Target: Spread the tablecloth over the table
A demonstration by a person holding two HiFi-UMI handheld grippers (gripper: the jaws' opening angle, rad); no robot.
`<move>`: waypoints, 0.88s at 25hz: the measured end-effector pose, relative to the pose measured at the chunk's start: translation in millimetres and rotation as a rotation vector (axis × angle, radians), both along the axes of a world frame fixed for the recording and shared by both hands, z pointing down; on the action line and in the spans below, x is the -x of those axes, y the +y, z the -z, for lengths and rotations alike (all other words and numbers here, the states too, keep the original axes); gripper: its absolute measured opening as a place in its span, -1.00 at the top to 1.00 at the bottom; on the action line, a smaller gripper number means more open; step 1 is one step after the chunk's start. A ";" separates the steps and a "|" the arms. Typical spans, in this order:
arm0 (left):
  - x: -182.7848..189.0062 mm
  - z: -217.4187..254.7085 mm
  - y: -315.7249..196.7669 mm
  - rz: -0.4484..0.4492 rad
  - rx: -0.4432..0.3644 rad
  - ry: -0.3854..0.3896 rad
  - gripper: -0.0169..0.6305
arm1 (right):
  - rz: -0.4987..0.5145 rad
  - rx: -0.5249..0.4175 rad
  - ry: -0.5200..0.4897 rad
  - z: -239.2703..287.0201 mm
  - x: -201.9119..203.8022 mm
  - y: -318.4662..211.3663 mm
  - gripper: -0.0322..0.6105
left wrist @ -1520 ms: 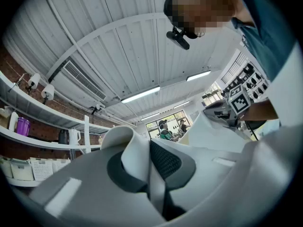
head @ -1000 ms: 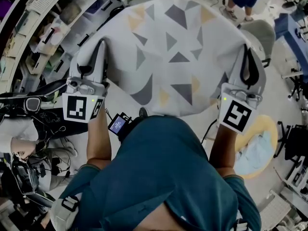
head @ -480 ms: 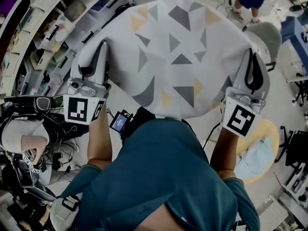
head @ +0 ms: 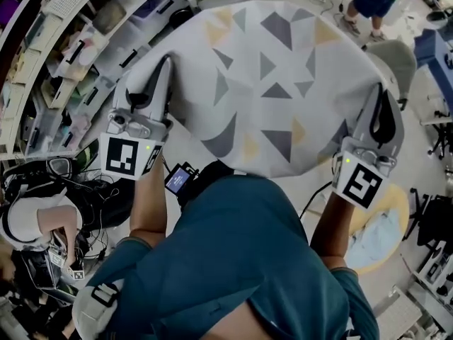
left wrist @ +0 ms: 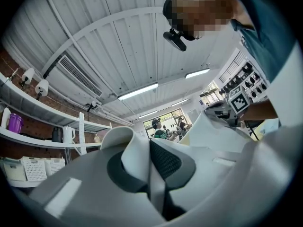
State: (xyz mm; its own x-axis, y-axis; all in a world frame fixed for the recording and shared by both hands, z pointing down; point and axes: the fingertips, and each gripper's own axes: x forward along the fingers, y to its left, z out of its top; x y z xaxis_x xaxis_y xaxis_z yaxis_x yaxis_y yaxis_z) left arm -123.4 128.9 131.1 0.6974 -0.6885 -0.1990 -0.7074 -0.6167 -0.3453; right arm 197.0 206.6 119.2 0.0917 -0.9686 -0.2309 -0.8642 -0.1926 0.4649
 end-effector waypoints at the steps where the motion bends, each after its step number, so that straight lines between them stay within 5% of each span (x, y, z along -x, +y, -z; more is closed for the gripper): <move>1: 1.7 -0.2 -7.0 -0.007 0.000 0.004 0.91 | -0.005 -0.003 0.001 1.7 2.1 -4.8 0.85; 22: 58.1 1.2 -120.6 -0.132 -0.021 0.060 0.91 | -0.115 -0.018 0.038 17.0 69.8 -80.4 0.85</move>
